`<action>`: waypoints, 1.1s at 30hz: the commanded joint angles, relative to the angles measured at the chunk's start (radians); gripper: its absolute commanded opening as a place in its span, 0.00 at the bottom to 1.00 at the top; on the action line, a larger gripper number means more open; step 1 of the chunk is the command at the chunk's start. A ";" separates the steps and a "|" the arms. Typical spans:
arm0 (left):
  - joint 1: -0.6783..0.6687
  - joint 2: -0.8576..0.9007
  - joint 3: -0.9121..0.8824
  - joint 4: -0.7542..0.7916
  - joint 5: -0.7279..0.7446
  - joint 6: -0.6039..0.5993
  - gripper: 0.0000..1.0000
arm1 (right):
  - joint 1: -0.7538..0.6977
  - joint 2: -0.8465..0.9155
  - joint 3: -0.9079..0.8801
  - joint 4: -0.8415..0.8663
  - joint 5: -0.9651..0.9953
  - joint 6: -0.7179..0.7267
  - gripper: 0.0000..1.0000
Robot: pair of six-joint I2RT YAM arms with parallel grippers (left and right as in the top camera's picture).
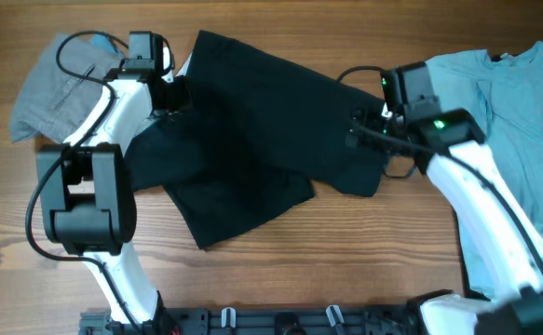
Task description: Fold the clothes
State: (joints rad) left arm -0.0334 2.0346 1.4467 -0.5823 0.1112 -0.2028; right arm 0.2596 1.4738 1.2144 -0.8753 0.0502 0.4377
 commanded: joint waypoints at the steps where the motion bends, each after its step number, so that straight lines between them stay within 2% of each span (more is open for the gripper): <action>1: -0.002 -0.080 0.012 -0.032 0.031 0.016 0.57 | -0.084 0.116 0.008 0.055 -0.007 0.007 0.89; 2: -0.002 -0.106 0.012 -0.052 0.031 0.016 0.57 | -0.122 0.151 0.008 0.087 -0.012 0.007 0.86; 7: -0.010 -0.217 0.012 -0.150 0.109 0.073 0.56 | -0.256 0.300 0.008 0.238 -0.150 -0.076 0.84; 9: -0.023 -0.248 0.012 -0.188 0.125 0.073 0.57 | -0.282 0.358 0.008 0.284 -0.169 -0.090 0.79; 11: -0.043 -0.274 0.012 -0.229 0.128 0.077 0.57 | -0.293 0.416 0.008 0.347 -0.212 -0.132 0.70; 14: -0.090 -0.283 0.012 -0.283 0.128 0.096 0.57 | -0.292 0.487 0.008 0.441 -0.236 -0.169 0.49; 16: -0.111 -0.283 0.012 -0.300 0.127 0.098 0.56 | -0.292 0.517 0.008 0.481 -0.235 -0.169 0.42; 19: -0.141 -0.283 0.012 -0.306 0.127 0.098 0.57 | -0.292 0.566 0.008 0.547 -0.232 -0.167 0.38; 22: -0.155 -0.283 0.012 -0.306 0.127 0.098 0.57 | -0.293 0.600 0.008 0.634 -0.209 -0.165 0.27; 28: -0.168 -0.283 0.012 -0.306 0.128 0.097 0.60 | -0.313 0.605 0.014 1.059 -0.121 -0.172 0.08; 31: -0.172 -0.283 0.012 -0.310 0.128 0.093 0.63 | -0.339 0.605 0.039 1.182 -0.122 -0.156 0.09; 33: -0.172 -0.283 0.012 -0.317 0.128 0.093 0.65 | -0.363 0.603 0.074 1.174 -0.141 -0.134 0.43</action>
State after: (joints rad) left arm -0.1989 1.7622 1.4487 -0.8909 0.2272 -0.1242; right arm -0.0570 2.0743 1.2346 0.2955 -0.1127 0.2821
